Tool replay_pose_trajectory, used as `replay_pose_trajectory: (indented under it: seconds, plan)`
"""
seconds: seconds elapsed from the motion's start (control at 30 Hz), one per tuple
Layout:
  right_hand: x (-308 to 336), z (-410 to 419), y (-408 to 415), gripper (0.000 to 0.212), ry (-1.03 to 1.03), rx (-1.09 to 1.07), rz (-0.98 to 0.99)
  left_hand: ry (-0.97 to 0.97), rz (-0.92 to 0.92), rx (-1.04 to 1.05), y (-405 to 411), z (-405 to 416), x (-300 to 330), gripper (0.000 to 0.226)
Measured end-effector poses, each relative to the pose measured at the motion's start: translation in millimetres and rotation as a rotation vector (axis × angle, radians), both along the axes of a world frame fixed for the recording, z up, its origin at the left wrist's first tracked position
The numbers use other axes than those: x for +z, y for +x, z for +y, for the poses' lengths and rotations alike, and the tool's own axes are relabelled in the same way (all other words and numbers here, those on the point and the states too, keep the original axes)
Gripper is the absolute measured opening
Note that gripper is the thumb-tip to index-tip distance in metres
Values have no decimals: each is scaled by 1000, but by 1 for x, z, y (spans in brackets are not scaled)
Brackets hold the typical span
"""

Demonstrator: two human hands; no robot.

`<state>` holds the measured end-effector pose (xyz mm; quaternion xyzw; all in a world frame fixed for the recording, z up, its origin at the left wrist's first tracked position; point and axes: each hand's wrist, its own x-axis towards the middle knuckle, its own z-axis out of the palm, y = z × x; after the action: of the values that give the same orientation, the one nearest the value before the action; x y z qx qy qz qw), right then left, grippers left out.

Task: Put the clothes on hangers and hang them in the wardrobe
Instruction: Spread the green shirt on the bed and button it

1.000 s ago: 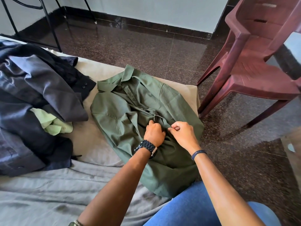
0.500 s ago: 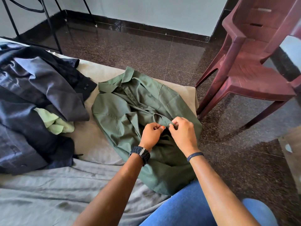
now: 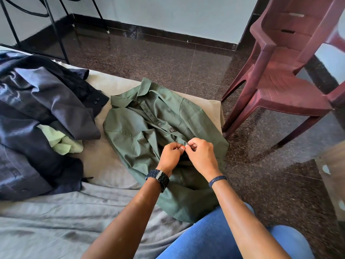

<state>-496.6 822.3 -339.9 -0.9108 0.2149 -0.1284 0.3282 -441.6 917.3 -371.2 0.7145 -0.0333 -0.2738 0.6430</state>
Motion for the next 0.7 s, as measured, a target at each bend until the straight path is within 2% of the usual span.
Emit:
replay_pose_trajectory:
  seconds: [0.17, 0.5, 0.7]
  plan:
    - [1, -1, 0, 12, 129, -61, 30, -45, 16, -7, -2, 2, 2, 27]
    - [-2, 2, -5, 10, 90, -69, -18, 64, 34, 4, -3, -4, 6, 33]
    - [-1, -5, -5, 16, 210, -65, 17, 55, 27, -26, -1, -1, 7, 26]
